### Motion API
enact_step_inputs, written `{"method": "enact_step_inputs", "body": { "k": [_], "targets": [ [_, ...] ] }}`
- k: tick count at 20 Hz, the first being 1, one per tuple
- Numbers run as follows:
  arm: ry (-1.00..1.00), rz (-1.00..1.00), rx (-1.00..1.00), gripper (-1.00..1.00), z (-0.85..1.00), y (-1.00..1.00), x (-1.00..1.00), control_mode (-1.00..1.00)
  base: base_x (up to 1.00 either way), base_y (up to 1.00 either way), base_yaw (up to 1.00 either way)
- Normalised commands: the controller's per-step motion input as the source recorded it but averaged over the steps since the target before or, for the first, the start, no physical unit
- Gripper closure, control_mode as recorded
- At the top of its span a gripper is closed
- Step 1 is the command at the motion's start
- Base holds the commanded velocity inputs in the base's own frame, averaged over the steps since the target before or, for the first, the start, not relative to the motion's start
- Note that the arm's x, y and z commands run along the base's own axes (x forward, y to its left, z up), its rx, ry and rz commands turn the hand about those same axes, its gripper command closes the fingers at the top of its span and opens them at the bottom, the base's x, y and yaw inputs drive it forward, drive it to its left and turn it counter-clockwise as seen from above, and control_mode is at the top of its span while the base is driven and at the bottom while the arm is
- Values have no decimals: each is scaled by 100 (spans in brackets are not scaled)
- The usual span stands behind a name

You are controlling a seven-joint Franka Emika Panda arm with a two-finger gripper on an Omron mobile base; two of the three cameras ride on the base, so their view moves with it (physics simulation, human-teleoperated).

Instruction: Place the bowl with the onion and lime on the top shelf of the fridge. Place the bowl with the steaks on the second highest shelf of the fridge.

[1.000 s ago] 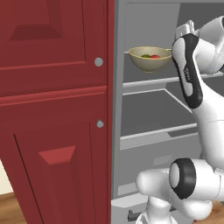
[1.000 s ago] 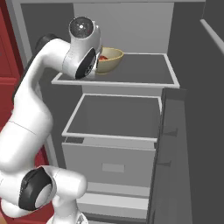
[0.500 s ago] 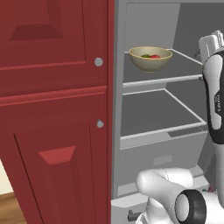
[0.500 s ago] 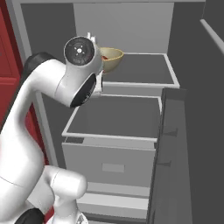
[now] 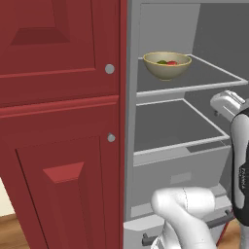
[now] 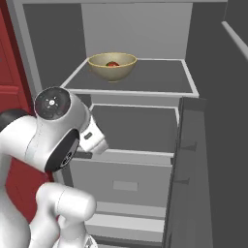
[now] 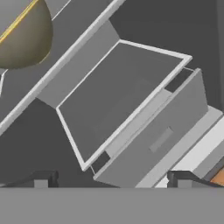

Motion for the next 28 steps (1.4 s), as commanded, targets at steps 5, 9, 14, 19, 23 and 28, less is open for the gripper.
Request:
{"method": "enact_step_inputs", "body": {
  "k": [5,9,14,19,23,28],
  "targets": [
    [-8,2,-6,-100,-7,0,-10,-100,0,0,0],
    [0,0,0,-100,0,0,0,100,-84,25,15],
    [0,0,0,-100,0,0,0,100,-100,54,26],
    [0,0,0,-100,0,0,0,100,-100,12,27],
    [0,0,0,-100,0,0,0,100,-100,-60,8],
    [0,0,0,-100,0,0,0,100,-100,-100,0]
  ]
}}
